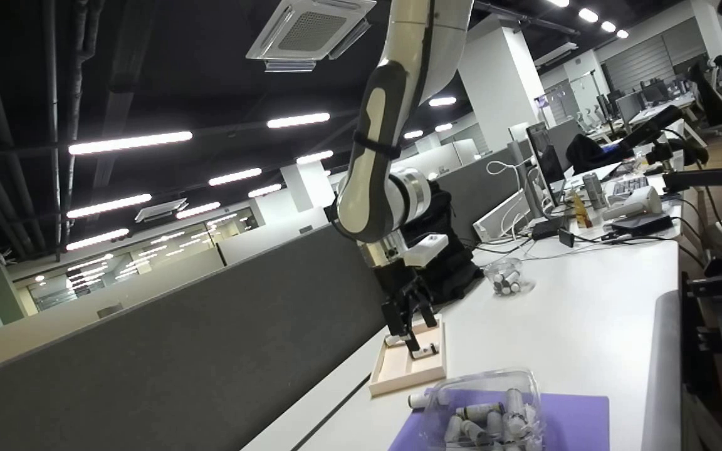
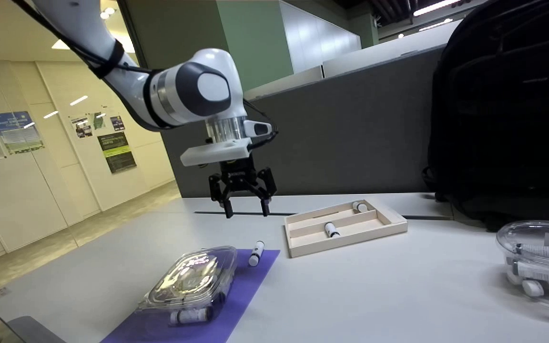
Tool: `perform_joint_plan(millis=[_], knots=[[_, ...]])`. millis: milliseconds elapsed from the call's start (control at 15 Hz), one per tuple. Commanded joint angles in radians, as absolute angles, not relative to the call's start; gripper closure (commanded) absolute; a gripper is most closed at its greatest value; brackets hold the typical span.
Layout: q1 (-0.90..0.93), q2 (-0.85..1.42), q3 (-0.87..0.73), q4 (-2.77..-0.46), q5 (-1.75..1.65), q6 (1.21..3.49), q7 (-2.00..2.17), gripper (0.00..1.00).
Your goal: Take the bottle from the table and put it in the bottom compartment of the box
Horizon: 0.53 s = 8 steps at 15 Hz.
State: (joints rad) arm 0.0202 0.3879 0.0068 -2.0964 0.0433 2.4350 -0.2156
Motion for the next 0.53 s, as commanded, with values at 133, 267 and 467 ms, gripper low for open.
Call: perform_joint_plan(millis=[133,267,467], knots=[[0.007,0.596,0.018,-1.896,0.04,2.41,-0.161,0.0],[0.015,0.647,0.016,-1.851,0.026,2.401,-0.158,0.0],[0.026,0.702,0.017,-1.812,0.002,2.379,-0.162,0.0]])
